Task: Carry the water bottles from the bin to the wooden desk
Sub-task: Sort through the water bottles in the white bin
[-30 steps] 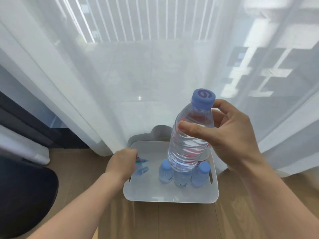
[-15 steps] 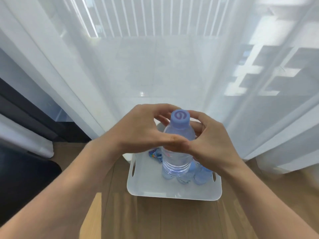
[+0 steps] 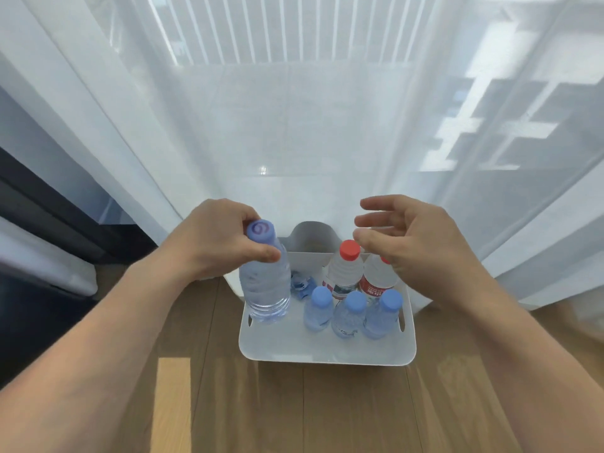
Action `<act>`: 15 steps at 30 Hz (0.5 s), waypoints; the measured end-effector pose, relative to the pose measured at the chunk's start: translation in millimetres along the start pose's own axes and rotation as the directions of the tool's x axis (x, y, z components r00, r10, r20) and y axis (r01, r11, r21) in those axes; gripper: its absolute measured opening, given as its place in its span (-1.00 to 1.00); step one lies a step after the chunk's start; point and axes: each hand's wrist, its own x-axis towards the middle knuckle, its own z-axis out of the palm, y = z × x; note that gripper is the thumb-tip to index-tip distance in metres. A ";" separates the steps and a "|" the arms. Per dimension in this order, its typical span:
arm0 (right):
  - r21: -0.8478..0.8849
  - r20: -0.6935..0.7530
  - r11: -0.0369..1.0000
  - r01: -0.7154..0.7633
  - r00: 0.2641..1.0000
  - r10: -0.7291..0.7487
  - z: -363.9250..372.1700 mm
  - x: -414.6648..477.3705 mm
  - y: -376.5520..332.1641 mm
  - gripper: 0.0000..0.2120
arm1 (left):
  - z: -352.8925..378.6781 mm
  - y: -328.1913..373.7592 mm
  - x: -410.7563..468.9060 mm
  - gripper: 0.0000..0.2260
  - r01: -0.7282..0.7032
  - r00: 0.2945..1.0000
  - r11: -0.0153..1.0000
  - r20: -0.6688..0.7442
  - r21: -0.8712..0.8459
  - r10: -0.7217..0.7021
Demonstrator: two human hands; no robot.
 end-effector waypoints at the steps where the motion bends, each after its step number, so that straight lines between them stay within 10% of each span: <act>1: 0.027 -0.012 1.000 -0.002 1.000 0.002 -1.0 -0.1 -1.6 -0.70 | 12.3 -4.2 3.9 -0.56 0.012 1.000 1.000 0.009 0.008 -0.013; 15: 0.304 -0.089 0.952 -0.039 0.994 0.069 -18.2 1.5 0.2 -0.86 | 103.3 -35.2 20.9 -0.75 0.113 0.962 0.981 0.229 0.160 -0.148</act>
